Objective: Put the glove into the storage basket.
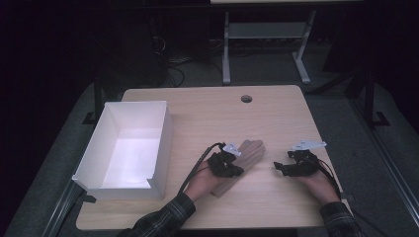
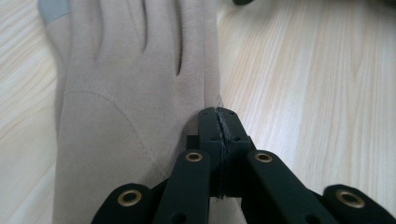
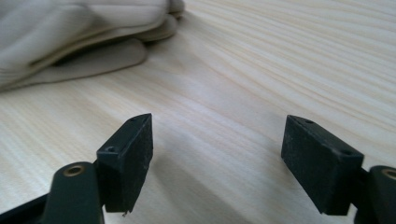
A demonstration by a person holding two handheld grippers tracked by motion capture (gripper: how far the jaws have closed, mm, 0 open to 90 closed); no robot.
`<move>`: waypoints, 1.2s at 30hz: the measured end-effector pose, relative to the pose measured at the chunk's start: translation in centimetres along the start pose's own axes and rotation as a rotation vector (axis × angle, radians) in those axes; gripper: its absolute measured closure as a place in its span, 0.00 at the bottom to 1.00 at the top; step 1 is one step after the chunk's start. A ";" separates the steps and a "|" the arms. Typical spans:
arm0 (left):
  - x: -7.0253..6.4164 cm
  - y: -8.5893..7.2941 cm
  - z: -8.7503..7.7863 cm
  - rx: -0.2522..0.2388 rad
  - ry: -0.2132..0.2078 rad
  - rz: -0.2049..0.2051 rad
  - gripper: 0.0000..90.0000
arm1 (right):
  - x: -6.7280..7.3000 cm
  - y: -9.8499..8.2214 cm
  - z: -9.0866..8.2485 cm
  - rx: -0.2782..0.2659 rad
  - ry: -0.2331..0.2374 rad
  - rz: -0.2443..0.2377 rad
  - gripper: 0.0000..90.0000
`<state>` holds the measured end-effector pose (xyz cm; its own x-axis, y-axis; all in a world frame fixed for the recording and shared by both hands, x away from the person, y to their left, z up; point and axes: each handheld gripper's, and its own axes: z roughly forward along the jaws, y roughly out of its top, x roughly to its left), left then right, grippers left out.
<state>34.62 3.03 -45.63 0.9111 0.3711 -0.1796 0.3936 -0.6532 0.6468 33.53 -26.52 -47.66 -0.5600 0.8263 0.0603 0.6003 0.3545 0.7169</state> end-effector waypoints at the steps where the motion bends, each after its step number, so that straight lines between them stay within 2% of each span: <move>1: 0.1 -0.2 -0.3 0.006 0.010 -0.004 0.99 | 0.0 0.0 0.0 0.001 -0.001 0.004 0.26; 4: 0.5 -0.7 -1.2 0.023 0.026 0.003 0.98 | 0.0 -0.1 0.1 0.006 -0.023 0.002 0.23; 5: 0.8 -1.1 -1.8 0.037 0.031 -0.007 0.97 | -0.1 -0.2 0.2 0.008 -0.025 -0.004 0.22; 11: 1.3 -1.7 -2.8 0.053 0.031 -0.019 0.94 | -0.1 -0.3 0.3 0.002 -0.030 -0.003 0.19; 13: 1.1 -1.5 -3.0 0.047 0.027 -0.020 0.87 | -0.1 -0.4 0.4 -0.006 -0.030 -0.013 0.17; 15: 1.1 -1.4 -3.2 0.044 0.029 -0.014 0.85 | -0.1 -0.4 0.4 -0.009 -0.030 -0.014 0.17; 19: 1.0 -0.9 -4.5 0.015 0.038 -0.004 0.71 | -0.1 -0.4 0.4 -0.008 -0.027 -0.017 0.16; 20: 1.1 -0.8 -4.8 0.009 0.045 -0.003 0.71 | -0.1 -0.4 0.4 -0.008 -0.027 -0.017 0.16; 22: 1.4 -0.7 -5.4 -0.002 0.058 0.002 0.64 | -0.1 -0.4 0.4 -0.008 -0.026 -0.017 0.16; 24: 1.7 -0.7 -5.7 -0.022 0.068 -0.012 0.61 | -0.1 -0.4 0.4 -0.008 -0.026 -0.017 0.16; 25: 1.9 -0.7 -5.8 -0.023 0.068 -0.016 0.55 | -0.1 -0.4 0.4 -0.008 -0.026 -0.017 0.16; 26: 2.0 -0.8 -5.9 -0.029 0.075 -0.020 0.55 | -0.1 -0.4 0.4 -0.007 -0.026 -0.017 0.16; 28: 2.4 -0.8 -5.9 -0.037 0.085 -0.026 0.48 | -0.1 -0.4 0.4 -0.007 -0.025 -0.015 0.16; 30: 2.7 -0.9 -5.9 -0.029 0.097 -0.013 0.41 | -0.1 -0.4 0.4 -0.006 -0.025 -0.015 0.16; 36: 3.2 -1.0 -4.9 -0.019 0.130 -0.008 0.20 | -0.1 -0.4 0.4 -0.006 -0.025 -0.015 0.16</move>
<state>36.57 8.10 -43.22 0.8840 0.4591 -0.0880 0.3970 -0.6378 0.6600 33.57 -26.56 -48.25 -0.5549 0.8313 0.0320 0.5880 0.3647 0.7220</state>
